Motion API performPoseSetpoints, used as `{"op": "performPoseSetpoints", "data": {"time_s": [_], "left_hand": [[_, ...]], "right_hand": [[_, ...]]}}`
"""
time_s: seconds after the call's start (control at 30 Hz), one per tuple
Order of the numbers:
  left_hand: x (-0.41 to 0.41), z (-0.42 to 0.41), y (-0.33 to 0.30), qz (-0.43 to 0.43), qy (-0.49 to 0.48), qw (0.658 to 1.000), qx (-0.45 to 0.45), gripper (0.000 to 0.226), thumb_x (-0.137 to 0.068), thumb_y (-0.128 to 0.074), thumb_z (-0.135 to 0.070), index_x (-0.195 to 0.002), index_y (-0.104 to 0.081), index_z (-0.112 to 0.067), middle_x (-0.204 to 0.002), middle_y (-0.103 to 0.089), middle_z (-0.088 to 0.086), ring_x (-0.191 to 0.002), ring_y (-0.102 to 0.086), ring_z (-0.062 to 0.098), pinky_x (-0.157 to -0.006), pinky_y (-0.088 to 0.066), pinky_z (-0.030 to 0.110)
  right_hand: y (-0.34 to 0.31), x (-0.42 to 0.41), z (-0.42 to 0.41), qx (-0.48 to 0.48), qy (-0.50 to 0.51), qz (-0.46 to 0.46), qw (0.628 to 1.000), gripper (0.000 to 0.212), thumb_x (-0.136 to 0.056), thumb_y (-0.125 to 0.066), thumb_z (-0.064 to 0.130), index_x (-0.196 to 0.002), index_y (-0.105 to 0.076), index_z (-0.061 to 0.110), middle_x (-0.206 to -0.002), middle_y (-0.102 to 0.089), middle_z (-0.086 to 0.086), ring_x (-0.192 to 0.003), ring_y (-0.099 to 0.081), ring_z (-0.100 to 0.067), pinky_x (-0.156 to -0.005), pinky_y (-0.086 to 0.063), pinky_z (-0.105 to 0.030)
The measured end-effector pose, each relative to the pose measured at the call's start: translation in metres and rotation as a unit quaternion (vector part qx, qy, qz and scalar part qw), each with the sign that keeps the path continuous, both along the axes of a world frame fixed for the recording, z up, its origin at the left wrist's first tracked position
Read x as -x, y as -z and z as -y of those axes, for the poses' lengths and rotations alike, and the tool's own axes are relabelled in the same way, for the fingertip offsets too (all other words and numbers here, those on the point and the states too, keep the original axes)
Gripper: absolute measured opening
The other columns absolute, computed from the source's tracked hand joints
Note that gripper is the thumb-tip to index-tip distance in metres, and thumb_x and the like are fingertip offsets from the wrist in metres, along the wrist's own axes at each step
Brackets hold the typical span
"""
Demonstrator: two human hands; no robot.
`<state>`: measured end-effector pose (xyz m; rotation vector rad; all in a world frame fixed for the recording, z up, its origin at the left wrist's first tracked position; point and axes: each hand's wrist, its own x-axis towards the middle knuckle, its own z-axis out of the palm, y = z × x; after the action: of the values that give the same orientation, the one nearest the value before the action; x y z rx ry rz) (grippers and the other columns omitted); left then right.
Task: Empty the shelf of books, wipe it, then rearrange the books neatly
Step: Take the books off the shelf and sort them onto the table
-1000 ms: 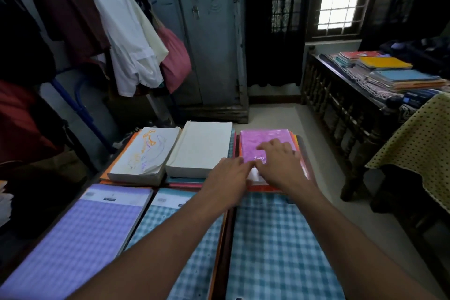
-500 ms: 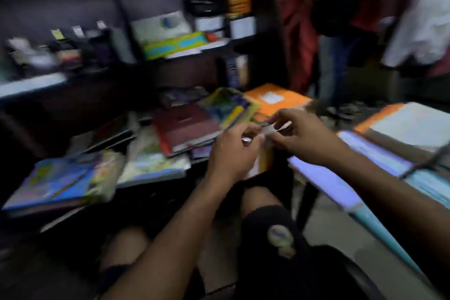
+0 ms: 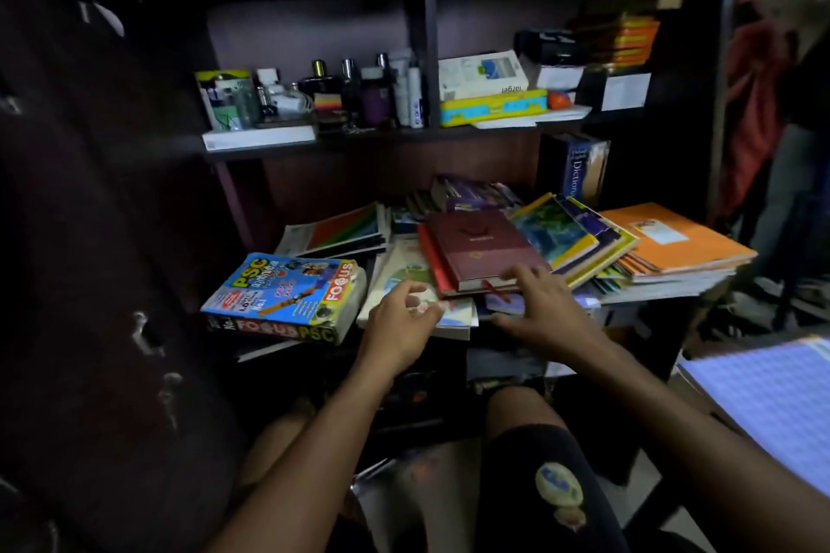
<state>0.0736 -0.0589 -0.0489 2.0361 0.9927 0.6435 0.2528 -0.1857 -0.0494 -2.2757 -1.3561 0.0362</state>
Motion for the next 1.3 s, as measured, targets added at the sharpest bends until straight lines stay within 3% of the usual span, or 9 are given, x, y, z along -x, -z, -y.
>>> {"op": "performPoseSetpoints", "data": {"time_s": [0.2, 0.33, 0.47, 0.63, 0.8, 1.0, 1.1, 1.2, 1.3], "left_hand": [[-0.063, -0.042, -0.009, -0.06, -0.041, 0.997, -0.003, 0.052, -0.084, -0.052, -0.066, -0.11, -0.068, -0.023, -0.111, -0.072, 0.003, -0.101, -0.067, 0.031, -0.088, -0.054, 0.039], [-0.098, -0.069, -0.016, -0.006, -0.04, 0.992, 0.124, 0.086, -0.055, -0.057, -0.084, -0.113, -0.069, -0.021, -0.103, -0.073, 0.004, -0.091, -0.07, 0.03, -0.086, -0.059, 0.045], [-0.108, -0.07, -0.028, 0.075, -0.013, 0.967, 0.244, 0.055, -0.08, -0.07, -0.062, -0.115, -0.071, -0.02, -0.108, -0.07, -0.001, -0.096, -0.063, 0.022, -0.088, -0.049, 0.033], [-0.095, -0.037, -0.026, 0.173, 0.055, 0.92, 0.348, 0.048, -0.077, -0.073, -0.04, -0.117, -0.069, -0.014, -0.102, -0.076, 0.017, -0.086, -0.074, 0.035, -0.077, -0.061, 0.055], [-0.071, 0.017, -0.009, 0.25, 0.147, 0.884, 0.365, 0.037, -0.09, -0.067, -0.025, -0.124, -0.067, -0.012, -0.115, -0.073, 0.018, -0.1, -0.071, 0.035, -0.081, -0.059, 0.044], [-0.113, 0.112, -0.005, 0.217, 0.307, 0.845, 0.381, 0.061, -0.084, -0.073, -0.046, -0.133, -0.062, -0.012, -0.124, -0.069, 0.02, -0.113, -0.066, 0.04, -0.099, -0.052, 0.056], [-0.152, 0.152, -0.006, 0.153, 0.343, 0.849, 0.371, 0.056, -0.096, -0.053, -0.059, -0.123, -0.07, -0.014, -0.114, -0.075, 0.013, -0.106, -0.071, 0.032, -0.091, -0.056, 0.047], [-0.197, 0.179, 0.006, 0.088, 0.355, 0.878, 0.309, 0.037, -0.104, -0.049, -0.042, -0.102, -0.074, -0.016, -0.098, -0.077, 0.007, -0.081, -0.072, 0.021, -0.07, -0.056, 0.031], [-0.241, 0.193, 0.022, 0.029, 0.403, 0.871, 0.278, 0.021, -0.103, -0.056, -0.025, -0.106, -0.076, -0.02, -0.1, -0.077, 0.009, -0.078, -0.068, 0.02, -0.066, -0.051, 0.028]], "right_hand": [[-0.011, -0.052, -0.029, 0.012, 0.119, -0.053, 0.991, 0.081, -0.092, -0.053, 0.066, -0.147, -0.034, 0.011, -0.142, -0.047, -0.018, -0.133, -0.039, -0.039, -0.107, -0.036, -0.046], [-0.017, -0.07, -0.061, 0.046, 0.128, -0.069, 0.988, 0.077, -0.092, -0.05, 0.068, -0.134, -0.042, 0.005, -0.13, -0.059, -0.021, -0.118, -0.054, -0.039, -0.096, -0.045, -0.044], [-0.017, -0.063, -0.077, 0.001, 0.163, -0.172, 0.972, 0.081, -0.083, -0.057, 0.074, -0.127, -0.051, 0.006, -0.124, -0.061, -0.017, -0.113, -0.058, -0.036, -0.095, -0.051, -0.045], [-0.008, -0.051, -0.043, -0.109, 0.146, -0.355, 0.917, 0.071, -0.072, -0.074, 0.072, -0.102, -0.067, 0.008, -0.097, -0.07, -0.011, -0.085, -0.067, -0.023, -0.06, -0.048, -0.029], [-0.009, -0.039, 0.037, -0.228, 0.152, -0.417, 0.867, 0.065, -0.066, -0.08, 0.069, -0.1, -0.069, 0.015, -0.101, -0.075, -0.009, -0.087, -0.073, -0.02, -0.071, -0.056, -0.032], [0.002, -0.024, 0.166, -0.348, 0.26, -0.406, 0.804, 0.061, -0.068, -0.086, 0.055, -0.109, -0.06, 0.019, -0.102, -0.075, -0.001, -0.09, -0.074, -0.017, -0.08, -0.062, -0.039], [0.006, -0.032, 0.23, -0.373, 0.273, -0.42, 0.78, 0.048, -0.077, -0.084, 0.042, -0.11, -0.069, 0.01, -0.095, -0.078, -0.004, -0.084, -0.075, -0.017, -0.069, -0.059, -0.029], [0.021, -0.044, 0.277, -0.372, 0.304, -0.449, 0.753, 0.047, -0.08, -0.08, 0.039, -0.113, -0.072, 0.008, -0.098, -0.078, -0.007, -0.089, -0.075, -0.023, -0.08, -0.061, -0.039], [0.038, -0.056, 0.299, -0.393, 0.332, -0.472, 0.716, 0.038, -0.082, -0.08, 0.036, -0.112, -0.071, 0.014, -0.1, -0.078, -0.007, -0.096, -0.074, -0.031, -0.089, -0.057, -0.057]]}}
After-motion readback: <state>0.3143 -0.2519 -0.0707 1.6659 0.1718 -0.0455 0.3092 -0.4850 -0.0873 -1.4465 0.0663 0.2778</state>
